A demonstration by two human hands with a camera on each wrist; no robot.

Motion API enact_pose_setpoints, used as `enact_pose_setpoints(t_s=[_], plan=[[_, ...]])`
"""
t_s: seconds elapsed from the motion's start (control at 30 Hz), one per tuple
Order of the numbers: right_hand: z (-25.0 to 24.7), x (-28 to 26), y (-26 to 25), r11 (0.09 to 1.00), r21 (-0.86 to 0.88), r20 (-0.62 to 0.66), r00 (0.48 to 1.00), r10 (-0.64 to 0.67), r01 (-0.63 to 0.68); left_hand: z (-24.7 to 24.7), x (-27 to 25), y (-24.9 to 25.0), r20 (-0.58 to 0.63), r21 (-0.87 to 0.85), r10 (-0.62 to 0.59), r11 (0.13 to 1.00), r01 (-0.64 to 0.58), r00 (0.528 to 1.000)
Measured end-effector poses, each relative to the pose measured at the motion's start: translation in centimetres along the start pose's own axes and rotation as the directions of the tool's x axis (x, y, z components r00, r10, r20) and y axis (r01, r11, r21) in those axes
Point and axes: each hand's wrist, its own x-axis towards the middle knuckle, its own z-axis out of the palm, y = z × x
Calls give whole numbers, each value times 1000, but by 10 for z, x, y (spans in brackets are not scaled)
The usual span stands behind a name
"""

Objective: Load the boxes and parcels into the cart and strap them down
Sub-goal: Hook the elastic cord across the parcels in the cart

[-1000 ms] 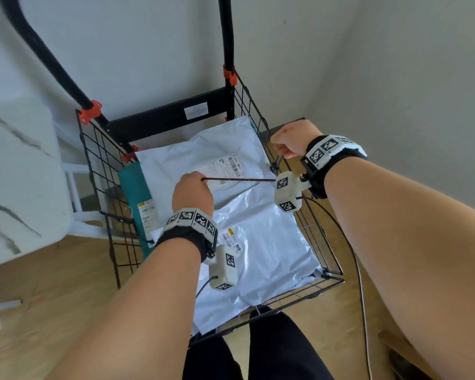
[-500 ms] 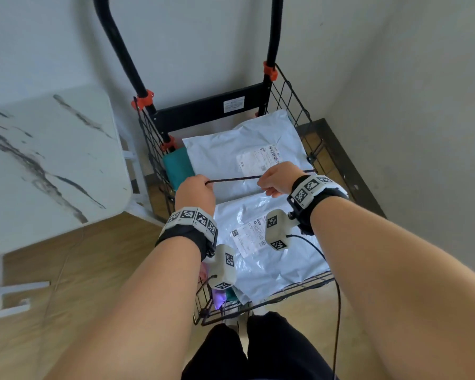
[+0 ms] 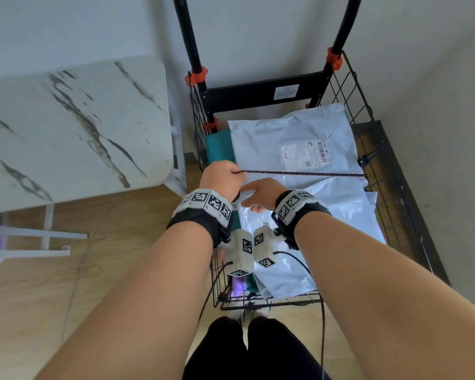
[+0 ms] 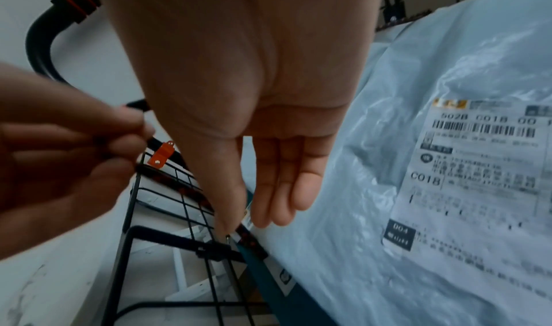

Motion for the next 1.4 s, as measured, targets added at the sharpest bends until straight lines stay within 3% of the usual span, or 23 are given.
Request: enact_pose_setpoints(t_s=[0.23, 0.37, 0.63, 0.73, 0.8, 0.9, 0.97, 1.1, 1.2, 1.4], plan=[[14, 5, -15, 987, -159, -4, 1000, 29, -29, -4, 6, -6, 30, -86, 22, 996, -20, 999], [15, 11, -21, 981, -165, -25, 995, 98, -101, -7, 15, -11, 66, -124, 30, 992, -22, 997], [26, 18, -42, 970, 166, -70, 979, 189, -175, -24, 34, -25, 187, -140, 105, 987, -79, 977], [27, 25, -47, 950, 243, -125, 965, 230, -195, -35, 39, -35, 157, -157, 126, 982, -101, 980], [27, 26, -50, 938, 280, -130, 960, 247, -203, -44, 44, -48, 84, -151, 95, 985, -82, 992], [27, 27, -55, 903, 345, -34, 958, 284, -255, -55, 51, -74, -31, -122, -1, 993, -2, 1000], [29, 31, -55, 893, 366, -58, 951, 303, -262, -58, 50, -92, -53, -87, -49, 995, 44, 997], [34, 44, -52, 946, 262, -221, 942, 251, -191, -53, 40, -122, 19, -48, -123, 991, 123, 992], [36, 51, -51, 884, 415, -139, 946, 294, -214, -45, 34, -136, 100, -35, -158, 986, 162, 982], [46, 59, -41, 826, 519, -94, 946, 310, -219, -31, 28, -147, 203, -13, -219, 974, 227, 954]])
